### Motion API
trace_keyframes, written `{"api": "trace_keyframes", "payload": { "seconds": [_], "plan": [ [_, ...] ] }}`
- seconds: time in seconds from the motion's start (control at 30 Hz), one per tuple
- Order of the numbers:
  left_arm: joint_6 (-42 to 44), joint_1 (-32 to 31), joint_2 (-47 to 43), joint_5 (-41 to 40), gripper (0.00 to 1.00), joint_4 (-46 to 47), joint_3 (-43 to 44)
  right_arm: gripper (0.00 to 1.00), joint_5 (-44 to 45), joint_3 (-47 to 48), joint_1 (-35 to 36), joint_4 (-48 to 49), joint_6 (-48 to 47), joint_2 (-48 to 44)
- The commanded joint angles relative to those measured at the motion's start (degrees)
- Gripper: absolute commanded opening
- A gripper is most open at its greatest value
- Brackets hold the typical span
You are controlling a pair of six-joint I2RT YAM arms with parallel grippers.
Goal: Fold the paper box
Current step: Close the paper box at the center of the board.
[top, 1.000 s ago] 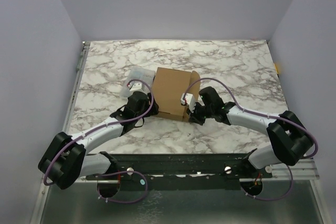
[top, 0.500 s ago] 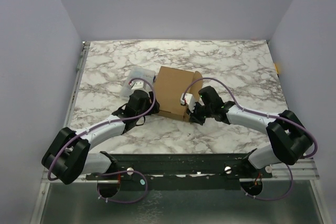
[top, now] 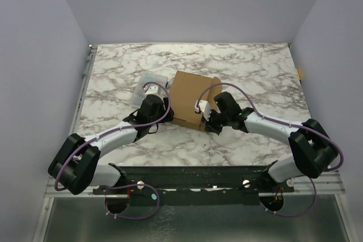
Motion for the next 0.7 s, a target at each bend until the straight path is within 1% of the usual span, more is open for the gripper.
{"api": "trace_keyframes", "payload": {
  "seconds": [0.0,0.23,0.37,0.5,0.53,0.57,0.67],
  "plan": [
    [-0.18,-0.83,1.49,8.18,0.65,-0.42,1.02,0.00,-1.17,3.41,0.21,2.94,0.07,-0.59],
    [-0.49,-0.84,1.94,8.74,0.63,0.38,0.93,0.00,-1.36,5.50,0.21,2.60,0.38,-0.05],
    [-0.66,-0.85,1.98,10.42,0.62,0.78,0.85,0.00,-1.58,6.44,0.17,2.26,0.67,0.46],
    [-0.91,-0.83,1.94,9.30,0.62,0.69,0.31,0.00,-2.04,6.93,0.21,1.00,1.45,1.84],
    [-1.01,-0.83,1.97,9.20,0.62,0.66,0.18,0.02,-2.00,7.01,0.19,0.49,1.61,1.95],
    [-1.17,-0.81,1.89,8.46,0.62,0.57,-0.02,0.06,-2.12,6.94,0.16,0.11,2.04,1.78],
    [-1.28,-0.60,1.75,6.76,0.62,0.02,-0.27,0.23,-1.08,6.18,0.10,-0.42,3.33,0.05]
  ]
}}
